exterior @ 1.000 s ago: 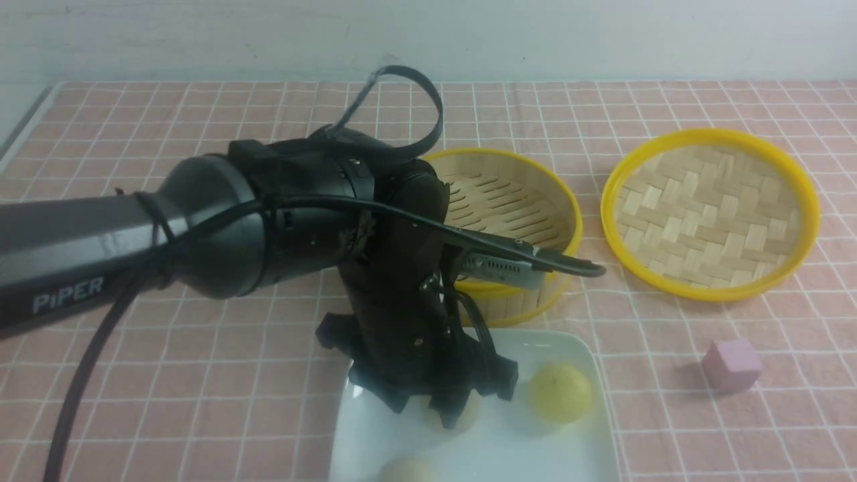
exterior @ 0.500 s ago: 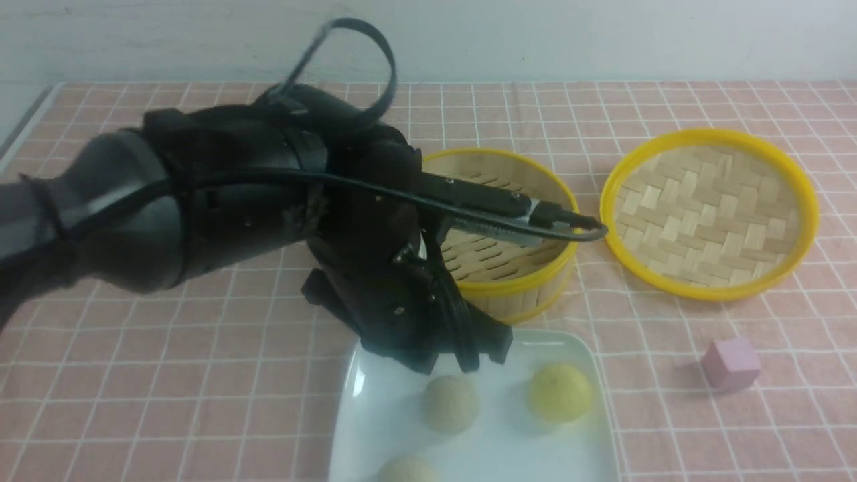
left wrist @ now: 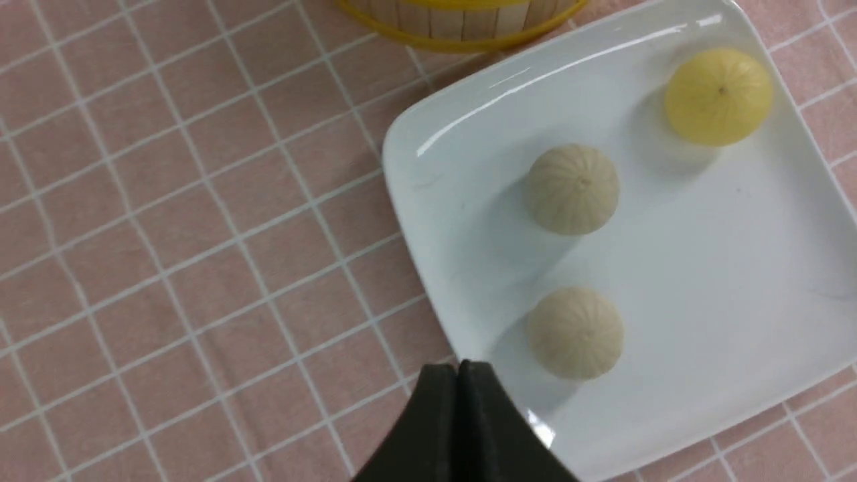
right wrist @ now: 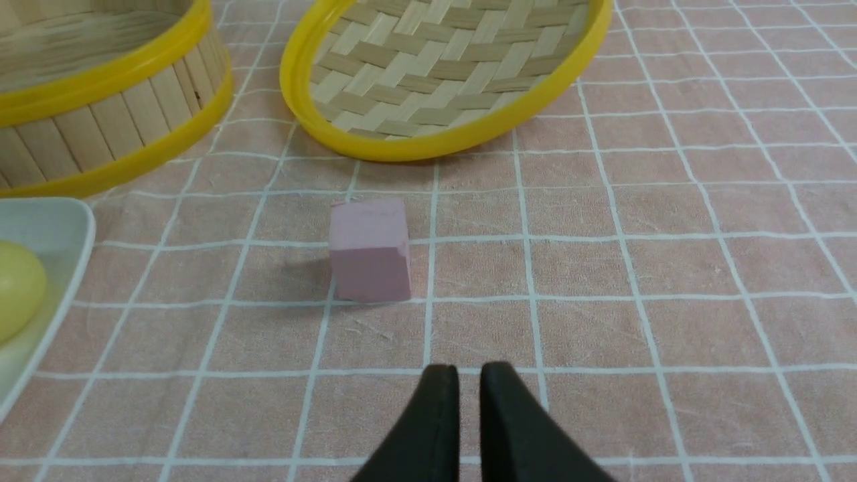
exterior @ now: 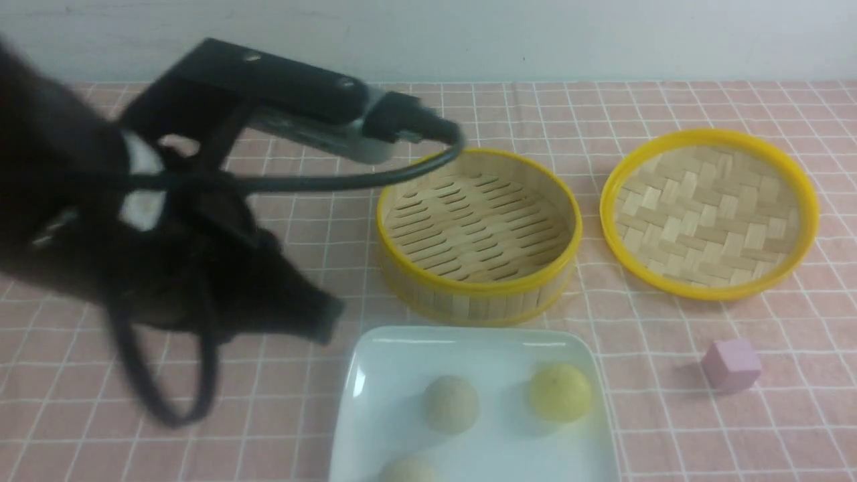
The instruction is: Put the steamed buns into the plate on the pink tablecloth.
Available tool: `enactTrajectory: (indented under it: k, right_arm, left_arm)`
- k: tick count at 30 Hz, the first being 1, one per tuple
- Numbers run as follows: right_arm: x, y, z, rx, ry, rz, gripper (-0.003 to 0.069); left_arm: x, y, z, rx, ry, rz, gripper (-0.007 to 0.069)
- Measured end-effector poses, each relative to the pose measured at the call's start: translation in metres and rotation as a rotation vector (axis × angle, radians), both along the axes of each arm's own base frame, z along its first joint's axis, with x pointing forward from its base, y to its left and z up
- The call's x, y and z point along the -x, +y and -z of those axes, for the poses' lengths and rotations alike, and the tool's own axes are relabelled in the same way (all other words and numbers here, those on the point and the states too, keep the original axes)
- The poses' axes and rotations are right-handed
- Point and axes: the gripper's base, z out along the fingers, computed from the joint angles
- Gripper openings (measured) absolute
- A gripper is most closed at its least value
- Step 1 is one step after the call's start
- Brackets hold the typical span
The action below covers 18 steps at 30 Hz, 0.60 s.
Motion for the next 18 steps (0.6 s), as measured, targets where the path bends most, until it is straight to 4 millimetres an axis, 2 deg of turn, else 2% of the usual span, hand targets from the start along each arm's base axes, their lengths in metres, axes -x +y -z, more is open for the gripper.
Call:
enactTrajectory:
  k: [3,6,12,18]
  right_arm:
    - [0.000,0.000,0.000,-0.001,0.000,0.000,0.0045]
    - [0.000,0.000,0.000,-0.001,0.000,0.000,0.0048]
    - [0.000,0.000,0.000,-0.001,0.001,0.000,0.0053]
    - [0.000,0.000,0.000,-0.001,0.001,0.000,0.0062]
  left_arm:
    - [0.024,0.023,0.007,0.097,-0.082,0.006,-0.0001]
    - [0.035,0.031,0.030,0.245,-0.184,0.010,-0.0001]
    - [0.039,0.025,0.066,0.514,-0.358,0.066,-0.0001]
    - [0.042,0.025,0.092,0.536,-0.354,0.085,0.0002]
